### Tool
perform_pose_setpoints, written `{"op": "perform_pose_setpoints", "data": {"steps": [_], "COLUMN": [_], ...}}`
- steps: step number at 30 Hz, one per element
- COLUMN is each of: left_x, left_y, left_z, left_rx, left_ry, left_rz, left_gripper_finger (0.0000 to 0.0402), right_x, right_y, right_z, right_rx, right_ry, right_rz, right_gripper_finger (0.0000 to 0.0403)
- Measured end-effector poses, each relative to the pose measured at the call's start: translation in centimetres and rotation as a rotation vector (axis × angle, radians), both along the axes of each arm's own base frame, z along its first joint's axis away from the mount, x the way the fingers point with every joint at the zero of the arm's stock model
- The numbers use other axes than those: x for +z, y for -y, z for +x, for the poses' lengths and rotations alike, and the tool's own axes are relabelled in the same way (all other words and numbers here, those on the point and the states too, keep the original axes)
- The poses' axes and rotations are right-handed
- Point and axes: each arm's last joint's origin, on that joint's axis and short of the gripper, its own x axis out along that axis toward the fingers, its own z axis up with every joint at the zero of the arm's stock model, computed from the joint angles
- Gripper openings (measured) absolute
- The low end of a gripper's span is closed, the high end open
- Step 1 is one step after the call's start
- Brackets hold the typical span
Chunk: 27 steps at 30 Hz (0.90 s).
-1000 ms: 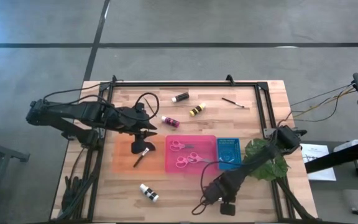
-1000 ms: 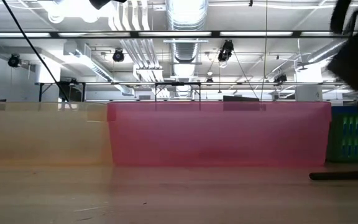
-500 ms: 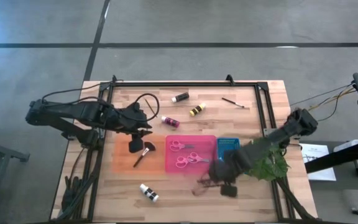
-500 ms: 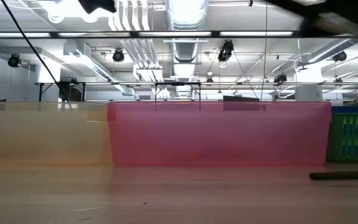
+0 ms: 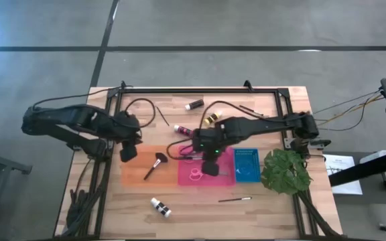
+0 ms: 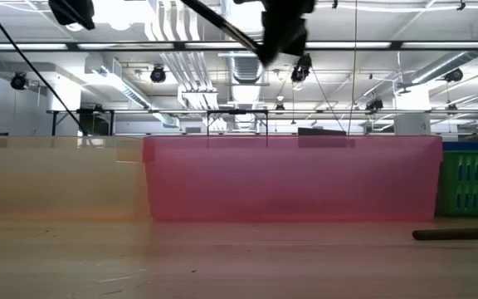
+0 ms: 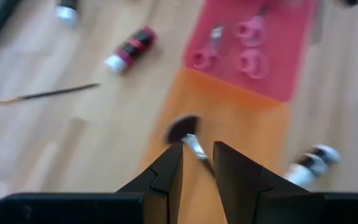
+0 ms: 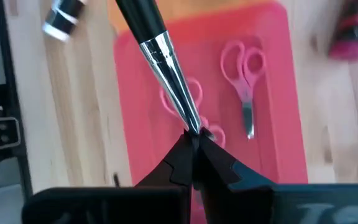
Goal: Pick & Place Paint Supplies
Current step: Put the silver blush brush into the orange bin
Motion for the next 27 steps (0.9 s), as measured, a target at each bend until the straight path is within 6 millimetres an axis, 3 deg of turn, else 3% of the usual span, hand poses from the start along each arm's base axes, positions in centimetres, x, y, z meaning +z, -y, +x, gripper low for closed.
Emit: {"op": "perform_pose_setpoints", "data": {"steps": [5,10,15,21,24,27], "left_x": [0.2,-0.2,-1.6,-1.4,-1.7,-1.5], "left_y": [1.1,2.5,2.6,3.0,3.2,3.4], "left_z": [0.1,1.4,2.6,4.3,5.1,5.7], "left_rx": [-0.117,-0.265,-0.227,-0.232,-0.246,-0.248], "left_ry": [0.253,0.534,0.559,0.624,0.599,0.602], "left_rz": [-0.058,-0.02,0.023,0.055,0.078,0.078], "left_gripper_finger": [0.0099,0.0103,0.016,0.0248,0.026,0.0247], "right_x": [1.1,3.8,4.3,4.2,4.2,4.2], "right_y": [1.0,1.3,1.6,1.7,1.7,1.7], "right_z": [2.6,3.2,2.9,2.5,2.6,2.6], "right_rx": [0.002,0.002,-0.017,-0.03,-0.032,-0.032], "right_ry": [0.091,0.191,0.187,0.171,0.181,0.181], "right_rz": [0.044,0.083,0.088,0.092,0.09,0.09], "right_gripper_finger": [0.0008,0.0008,0.0008,0.0008,0.0008,0.0008]}}
